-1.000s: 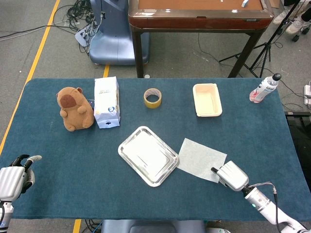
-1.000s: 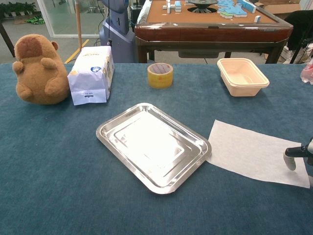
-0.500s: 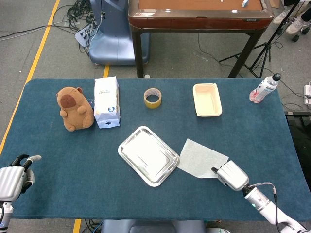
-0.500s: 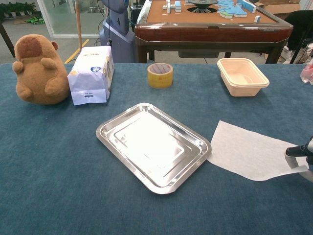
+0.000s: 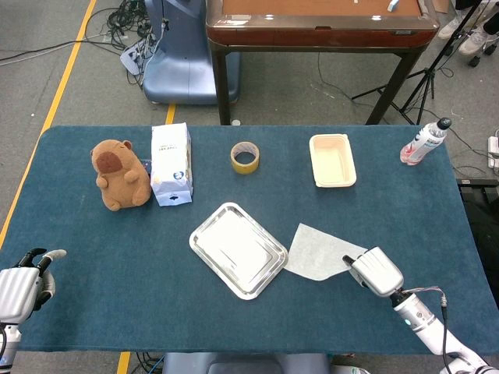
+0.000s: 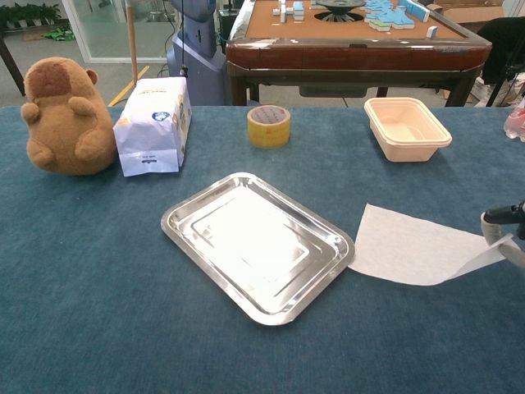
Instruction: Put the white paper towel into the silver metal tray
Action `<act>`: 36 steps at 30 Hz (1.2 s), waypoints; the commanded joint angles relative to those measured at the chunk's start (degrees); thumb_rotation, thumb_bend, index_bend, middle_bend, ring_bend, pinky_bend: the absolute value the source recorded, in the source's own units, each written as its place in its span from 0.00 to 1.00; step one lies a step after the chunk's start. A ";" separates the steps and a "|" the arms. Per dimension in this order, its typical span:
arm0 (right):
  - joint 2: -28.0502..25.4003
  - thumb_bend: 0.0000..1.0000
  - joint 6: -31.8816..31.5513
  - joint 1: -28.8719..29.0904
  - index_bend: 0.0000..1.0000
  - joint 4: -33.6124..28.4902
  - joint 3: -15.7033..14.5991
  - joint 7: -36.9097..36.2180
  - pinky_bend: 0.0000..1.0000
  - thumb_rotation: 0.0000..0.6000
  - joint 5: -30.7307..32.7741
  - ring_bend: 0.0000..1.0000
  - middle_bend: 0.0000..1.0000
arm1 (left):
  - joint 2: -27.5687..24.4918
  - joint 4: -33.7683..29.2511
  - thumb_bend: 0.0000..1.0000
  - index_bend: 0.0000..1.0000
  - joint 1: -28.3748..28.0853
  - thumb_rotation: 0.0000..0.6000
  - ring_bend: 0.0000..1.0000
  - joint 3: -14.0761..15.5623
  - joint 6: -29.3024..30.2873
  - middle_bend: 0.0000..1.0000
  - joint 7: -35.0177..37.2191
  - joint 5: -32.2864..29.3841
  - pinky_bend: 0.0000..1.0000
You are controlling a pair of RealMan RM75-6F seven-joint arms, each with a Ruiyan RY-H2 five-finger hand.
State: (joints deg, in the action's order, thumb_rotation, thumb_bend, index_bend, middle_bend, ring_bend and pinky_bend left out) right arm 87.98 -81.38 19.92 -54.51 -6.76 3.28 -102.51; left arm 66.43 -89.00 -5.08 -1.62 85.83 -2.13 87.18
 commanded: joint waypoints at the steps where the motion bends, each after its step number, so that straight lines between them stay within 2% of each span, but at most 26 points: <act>1: -0.75 0.49 -0.25 -0.05 0.55 -1.71 1.22 1.59 1.00 1.00 1.10 1.00 1.00 | 0.00 -0.01 0.00 0.31 -0.02 1.00 0.23 -0.03 0.00 0.28 -0.03 -0.01 0.43; 16: -3.01 0.49 -1.90 -0.19 0.56 -7.97 5.60 4.95 1.00 1.00 4.47 1.00 1.00 | 0.02 0.00 0.00 0.31 -0.04 1.00 0.23 0.00 -0.14 0.28 -0.14 -0.05 0.43; 30: -1.81 0.49 -4.01 -0.15 0.58 -10.99 8.78 6.33 1.00 1.00 6.11 1.00 1.00 | -0.10 -0.06 0.00 0.31 -0.05 1.00 0.23 -0.03 -0.15 0.28 0.14 -0.06 0.43; 36: 0.43 0.49 -4.27 1.01 0.59 -11.90 9.97 7.07 1.00 1.00 5.80 1.00 1.00 | -0.15 -0.16 0.00 0.31 -0.09 1.00 0.23 -0.01 -0.28 0.28 0.20 -0.09 0.43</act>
State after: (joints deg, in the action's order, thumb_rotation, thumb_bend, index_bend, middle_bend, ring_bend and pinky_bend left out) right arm 88.03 -85.65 20.65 -66.28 2.98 10.14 -96.59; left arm 66.27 -89.16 -5.17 -1.63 85.55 -1.92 87.09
